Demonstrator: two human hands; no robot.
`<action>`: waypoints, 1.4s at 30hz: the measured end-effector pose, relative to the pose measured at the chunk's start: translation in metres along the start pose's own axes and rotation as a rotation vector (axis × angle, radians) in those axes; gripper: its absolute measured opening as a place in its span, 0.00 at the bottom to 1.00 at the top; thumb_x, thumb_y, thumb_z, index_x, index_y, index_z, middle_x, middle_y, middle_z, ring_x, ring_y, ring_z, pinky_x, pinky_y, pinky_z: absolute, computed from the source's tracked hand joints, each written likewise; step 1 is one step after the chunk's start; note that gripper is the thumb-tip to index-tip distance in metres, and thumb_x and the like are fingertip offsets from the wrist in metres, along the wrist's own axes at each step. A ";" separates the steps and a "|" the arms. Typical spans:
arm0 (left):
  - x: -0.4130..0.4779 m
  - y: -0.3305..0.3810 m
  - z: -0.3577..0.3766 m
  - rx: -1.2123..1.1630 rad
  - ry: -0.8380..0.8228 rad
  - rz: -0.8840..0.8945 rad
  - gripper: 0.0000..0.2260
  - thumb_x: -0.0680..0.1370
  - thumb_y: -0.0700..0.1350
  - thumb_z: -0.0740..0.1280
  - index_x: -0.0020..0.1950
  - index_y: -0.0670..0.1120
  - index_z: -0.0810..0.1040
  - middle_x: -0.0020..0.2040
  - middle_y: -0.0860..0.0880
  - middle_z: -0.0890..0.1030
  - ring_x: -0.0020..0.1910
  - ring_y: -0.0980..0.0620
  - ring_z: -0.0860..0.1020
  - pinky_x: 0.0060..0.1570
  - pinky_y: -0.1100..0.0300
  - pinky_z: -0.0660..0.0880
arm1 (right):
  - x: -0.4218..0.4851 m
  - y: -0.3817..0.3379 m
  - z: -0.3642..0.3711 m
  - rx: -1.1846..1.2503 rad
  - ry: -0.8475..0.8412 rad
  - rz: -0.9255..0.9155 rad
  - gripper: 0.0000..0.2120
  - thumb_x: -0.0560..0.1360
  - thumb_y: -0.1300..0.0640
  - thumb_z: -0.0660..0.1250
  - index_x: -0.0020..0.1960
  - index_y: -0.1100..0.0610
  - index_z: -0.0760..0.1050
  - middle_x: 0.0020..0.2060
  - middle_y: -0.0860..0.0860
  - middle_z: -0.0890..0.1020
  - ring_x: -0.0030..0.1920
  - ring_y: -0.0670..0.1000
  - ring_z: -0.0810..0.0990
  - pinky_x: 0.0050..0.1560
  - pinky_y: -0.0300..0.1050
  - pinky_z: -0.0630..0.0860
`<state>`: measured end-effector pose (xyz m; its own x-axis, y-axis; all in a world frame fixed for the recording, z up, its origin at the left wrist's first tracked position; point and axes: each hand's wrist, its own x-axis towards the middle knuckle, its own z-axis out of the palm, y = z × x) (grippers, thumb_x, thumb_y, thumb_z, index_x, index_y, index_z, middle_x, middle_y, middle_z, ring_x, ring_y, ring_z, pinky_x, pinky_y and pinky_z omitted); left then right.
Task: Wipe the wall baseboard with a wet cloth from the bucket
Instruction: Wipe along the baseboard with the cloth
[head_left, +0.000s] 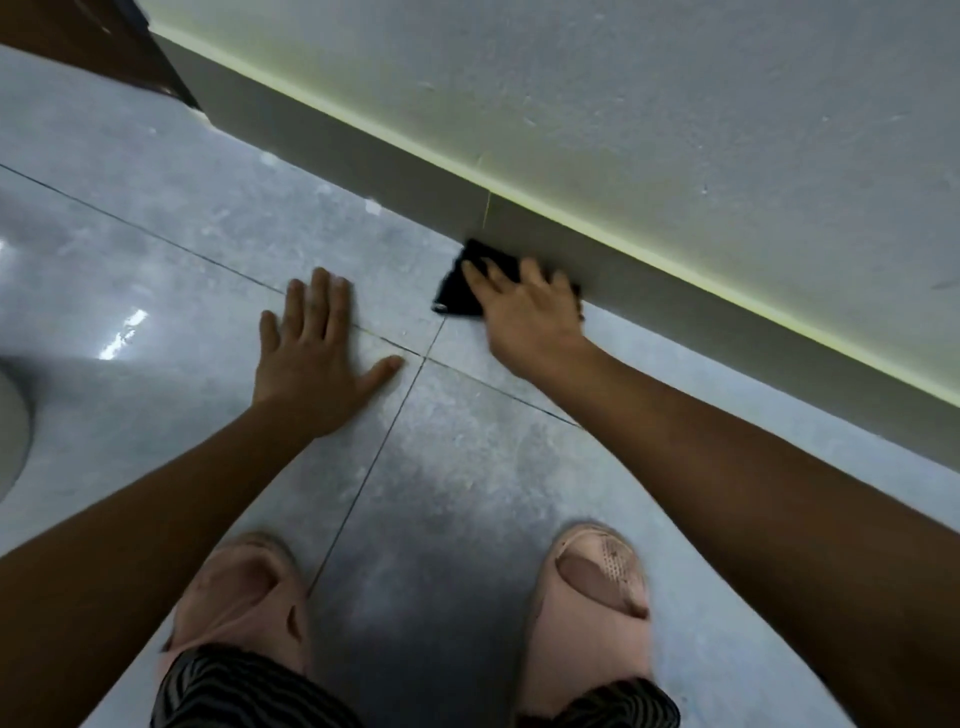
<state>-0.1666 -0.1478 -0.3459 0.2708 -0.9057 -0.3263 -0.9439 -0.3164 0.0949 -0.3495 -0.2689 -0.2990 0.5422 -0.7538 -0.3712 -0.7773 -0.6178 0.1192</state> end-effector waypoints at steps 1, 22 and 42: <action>0.000 -0.001 0.001 0.000 0.014 0.001 0.46 0.70 0.75 0.42 0.77 0.45 0.37 0.79 0.44 0.39 0.77 0.42 0.40 0.73 0.41 0.46 | 0.013 -0.012 -0.005 0.000 0.002 -0.020 0.31 0.78 0.59 0.52 0.78 0.51 0.45 0.77 0.49 0.54 0.71 0.58 0.58 0.63 0.55 0.61; 0.012 -0.051 -0.008 -0.079 0.037 -0.105 0.43 0.73 0.71 0.46 0.77 0.46 0.37 0.78 0.45 0.37 0.77 0.43 0.38 0.74 0.41 0.43 | 0.057 -0.061 -0.030 -0.088 -0.046 -0.078 0.31 0.78 0.60 0.51 0.78 0.54 0.44 0.76 0.51 0.57 0.67 0.60 0.62 0.58 0.54 0.66; 0.024 -0.088 -0.008 -0.111 0.136 -0.222 0.42 0.73 0.71 0.43 0.77 0.45 0.37 0.79 0.46 0.38 0.77 0.46 0.39 0.74 0.43 0.42 | 0.114 -0.112 -0.063 -0.283 -0.063 -0.211 0.28 0.80 0.61 0.48 0.78 0.59 0.44 0.75 0.55 0.61 0.67 0.61 0.65 0.57 0.54 0.70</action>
<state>-0.0755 -0.1439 -0.3550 0.4989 -0.8378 -0.2219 -0.8340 -0.5337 0.1400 -0.1804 -0.2997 -0.2968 0.6537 -0.5932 -0.4699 -0.5266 -0.8025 0.2806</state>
